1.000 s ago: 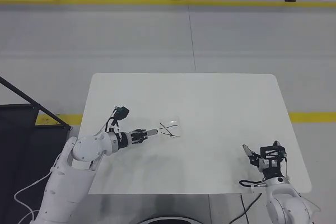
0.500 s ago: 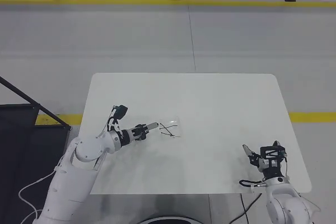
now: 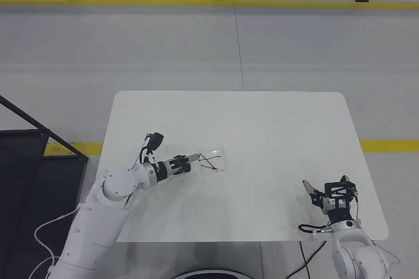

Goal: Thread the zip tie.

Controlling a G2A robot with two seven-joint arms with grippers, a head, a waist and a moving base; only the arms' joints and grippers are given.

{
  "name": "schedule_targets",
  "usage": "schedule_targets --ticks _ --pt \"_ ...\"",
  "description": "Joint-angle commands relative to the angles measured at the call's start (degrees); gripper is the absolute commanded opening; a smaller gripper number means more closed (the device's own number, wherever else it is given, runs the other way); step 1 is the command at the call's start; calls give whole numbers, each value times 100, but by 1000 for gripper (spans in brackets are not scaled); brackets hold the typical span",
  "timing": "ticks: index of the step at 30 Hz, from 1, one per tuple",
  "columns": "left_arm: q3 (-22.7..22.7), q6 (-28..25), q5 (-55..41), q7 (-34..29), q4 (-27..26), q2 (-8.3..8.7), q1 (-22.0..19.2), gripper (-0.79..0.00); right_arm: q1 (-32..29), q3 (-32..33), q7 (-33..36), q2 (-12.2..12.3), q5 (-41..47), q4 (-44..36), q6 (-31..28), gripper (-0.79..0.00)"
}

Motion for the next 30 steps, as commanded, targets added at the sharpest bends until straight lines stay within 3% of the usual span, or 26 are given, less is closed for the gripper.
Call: schedule_targets --ticks 1,8,30 --pt "34 6 -8 13 39 -2 -37 -360 0 0 0 0 0 0 0 0" --pt "157 -22 -47 113 164 -15 -120 -437 0 0 0 0 0 0 0 0" --pt "436 -93 -161 213 516 -46 -382 -459 0 0 0 0 0 0 0 0"
